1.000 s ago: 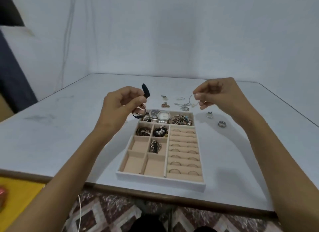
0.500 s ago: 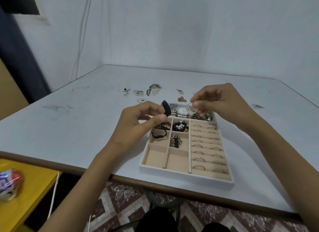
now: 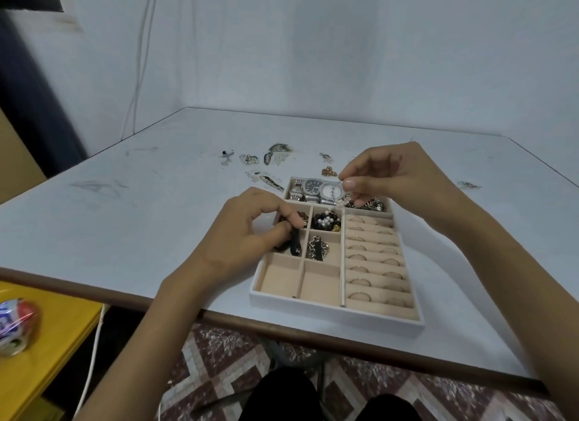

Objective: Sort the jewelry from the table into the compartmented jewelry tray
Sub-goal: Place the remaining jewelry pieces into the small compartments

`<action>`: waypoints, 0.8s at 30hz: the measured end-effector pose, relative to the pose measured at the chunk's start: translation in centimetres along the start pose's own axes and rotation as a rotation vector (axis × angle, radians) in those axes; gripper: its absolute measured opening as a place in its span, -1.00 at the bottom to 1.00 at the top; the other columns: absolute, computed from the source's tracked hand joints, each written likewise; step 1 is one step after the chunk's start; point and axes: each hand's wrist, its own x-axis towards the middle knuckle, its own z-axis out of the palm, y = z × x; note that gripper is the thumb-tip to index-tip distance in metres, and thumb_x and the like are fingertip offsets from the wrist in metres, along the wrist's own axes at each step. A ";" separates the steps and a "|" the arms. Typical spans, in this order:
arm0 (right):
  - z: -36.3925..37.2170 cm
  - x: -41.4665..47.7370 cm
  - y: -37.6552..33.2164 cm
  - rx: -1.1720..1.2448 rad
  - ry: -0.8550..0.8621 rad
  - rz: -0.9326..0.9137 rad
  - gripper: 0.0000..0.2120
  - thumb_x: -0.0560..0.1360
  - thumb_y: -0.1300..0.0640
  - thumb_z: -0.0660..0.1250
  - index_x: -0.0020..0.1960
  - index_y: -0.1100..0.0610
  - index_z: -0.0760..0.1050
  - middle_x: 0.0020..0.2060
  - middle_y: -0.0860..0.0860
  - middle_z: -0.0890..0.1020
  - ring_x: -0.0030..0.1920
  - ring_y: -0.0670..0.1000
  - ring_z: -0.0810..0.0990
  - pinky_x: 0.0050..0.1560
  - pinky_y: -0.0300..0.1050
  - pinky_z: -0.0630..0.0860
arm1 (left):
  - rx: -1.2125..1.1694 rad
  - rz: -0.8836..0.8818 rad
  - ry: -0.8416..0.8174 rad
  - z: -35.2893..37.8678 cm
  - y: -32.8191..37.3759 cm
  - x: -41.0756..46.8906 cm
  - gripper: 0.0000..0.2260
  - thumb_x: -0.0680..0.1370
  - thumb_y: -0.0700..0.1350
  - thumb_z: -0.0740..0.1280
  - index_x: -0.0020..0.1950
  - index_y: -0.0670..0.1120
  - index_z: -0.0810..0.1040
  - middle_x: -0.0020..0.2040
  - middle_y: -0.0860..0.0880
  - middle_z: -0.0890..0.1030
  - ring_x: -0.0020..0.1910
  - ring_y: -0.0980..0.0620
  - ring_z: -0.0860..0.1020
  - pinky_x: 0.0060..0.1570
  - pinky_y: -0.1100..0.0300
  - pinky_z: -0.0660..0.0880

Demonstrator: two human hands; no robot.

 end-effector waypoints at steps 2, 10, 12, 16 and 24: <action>0.3 -0.1 -0.2 0.020 -0.050 0.009 -0.88 0.40 0.35 0.45 -0.06 0.34 0.62 -0.24 0.28 0.65 -0.30 0.02 0.65 -0.19 -0.18 0.64 | 0.030 0.043 0.001 0.0 0.1 0.0 -0.84 0.42 -0.19 0.35 -0.22 0.05 0.66 -0.14 0.11 0.65 0.09 0.09 0.52 0.14 0.06 0.45; 2.4 -0.6 -0.9 0.030 -0.208 0.025 -0.89 0.39 0.37 0.45 -0.09 0.33 0.63 -0.29 0.20 0.67 -0.38 -0.02 0.64 -0.25 -0.23 0.61 | 0.128 0.073 0.042 0.0 0.3 0.0 -0.78 0.41 -0.14 0.27 -0.21 0.12 0.67 -0.12 0.11 0.62 0.04 0.10 0.52 0.08 0.18 0.43; 2.6 -0.7 -0.9 0.028 -0.234 0.027 -0.90 0.39 0.36 0.45 -0.09 0.32 0.63 -0.34 0.11 0.67 -0.38 0.00 0.65 -0.25 -0.24 0.60 | 0.125 0.054 0.080 0.0 0.3 -0.2 -0.73 0.41 -0.21 0.26 -0.17 0.12 0.67 -0.11 0.12 0.60 0.02 0.13 0.53 0.05 0.27 0.43; 2.6 -0.8 -1.1 0.009 -0.230 0.025 -0.90 0.39 0.35 0.45 -0.10 0.29 0.64 -0.33 0.14 0.67 -0.37 -0.04 0.65 -0.24 -0.26 0.58 | 0.102 0.052 0.094 0.0 0.8 -0.3 -0.77 0.42 -0.22 0.32 -0.21 0.10 0.69 -0.17 0.14 0.59 -0.04 0.12 0.53 0.00 0.24 0.44; 2.3 -0.7 -1.3 -0.003 -0.197 0.013 -0.88 0.38 0.37 0.45 -0.08 0.34 0.63 -0.24 0.29 0.66 -0.34 -0.02 0.63 -0.22 -0.22 0.62 | 0.210 0.170 0.056 0.2 0.9 -0.3 -0.79 0.39 -0.25 0.35 -0.29 0.02 0.69 -0.25 0.15 0.63 -0.11 0.05 0.53 -0.03 0.22 0.37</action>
